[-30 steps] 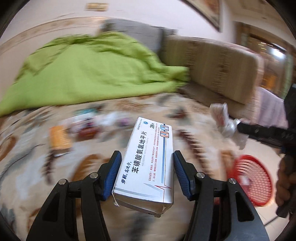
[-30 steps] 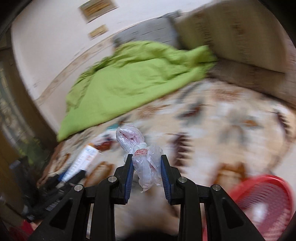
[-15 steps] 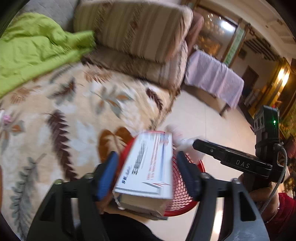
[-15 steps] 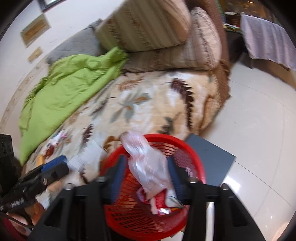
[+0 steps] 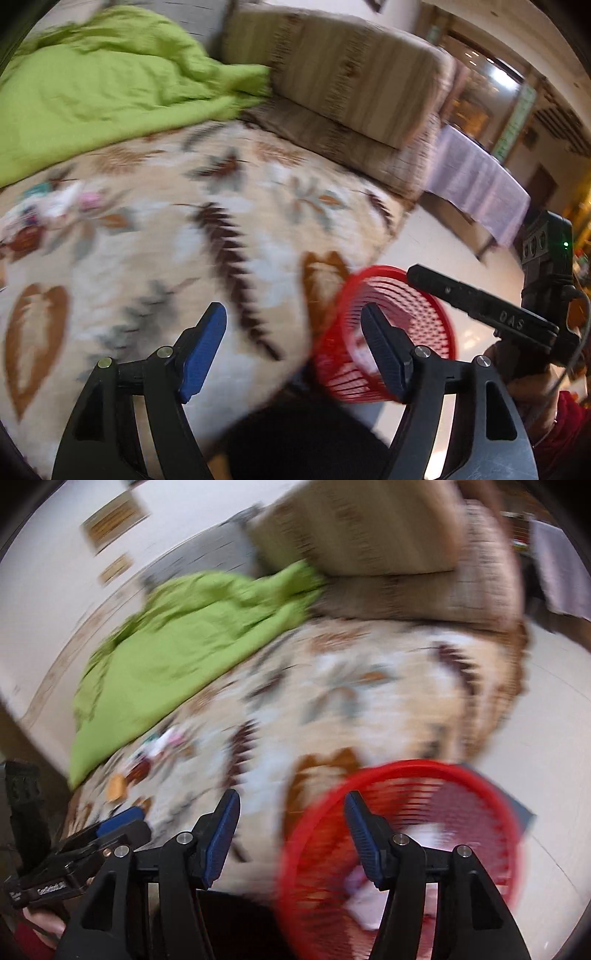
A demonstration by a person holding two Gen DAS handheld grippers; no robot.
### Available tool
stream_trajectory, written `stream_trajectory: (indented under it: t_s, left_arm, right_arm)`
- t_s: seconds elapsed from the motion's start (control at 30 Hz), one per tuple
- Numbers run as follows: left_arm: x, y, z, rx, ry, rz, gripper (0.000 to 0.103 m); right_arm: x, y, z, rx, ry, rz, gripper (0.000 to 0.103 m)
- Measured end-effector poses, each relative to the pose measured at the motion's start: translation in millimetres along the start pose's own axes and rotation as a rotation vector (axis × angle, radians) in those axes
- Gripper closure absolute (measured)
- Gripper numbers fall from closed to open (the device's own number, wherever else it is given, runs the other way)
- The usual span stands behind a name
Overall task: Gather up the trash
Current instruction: 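Carry the white box and clear bag to the red basket and open both grippers, then move both grippers back over the trash on the bed, then grasp the orange medicine box with the left gripper while the right grasps the red wrapper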
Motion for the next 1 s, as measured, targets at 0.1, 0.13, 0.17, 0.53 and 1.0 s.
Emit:
stream_trajectory:
  t_s: [0.1,0.13,0.17,0.53,1.0]
  left_arm:
    - [44,25,-6,-0.033,0.066,0.087,0.029]
    - [58,33,-8,-0.043,0.089,0.109,0.029]
    - [71,39,-10,-0.051,0.111,0.129,0.029]
    - [270,114,-19,-0.137,0.486,0.467,0.025]
    - [378,32,17,0.006,0.643,0.585,0.029]
  right_arm:
    - [48,-28,-2,0.035,0.091,0.068,0.040]
    - [64,-37,-2,0.043,0.121,0.086,0.040]
    - [80,-46,-2,0.053,0.141,0.106,0.040]
    - [201,-136,-17,0.137,0.311,0.220,0.040]
    - [197,-133,-12,0.098,0.277,0.268,0.040]
Point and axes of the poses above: each gripper's, at about its wrist camera, not at the fingertips, and y roughly against the way its jaws point, x to its left, z to its top, the point moved 4 cm from there along -y, roughly the way its jaws point, and after that the axes turned 3 degrees about x, right-handed, at the moved point
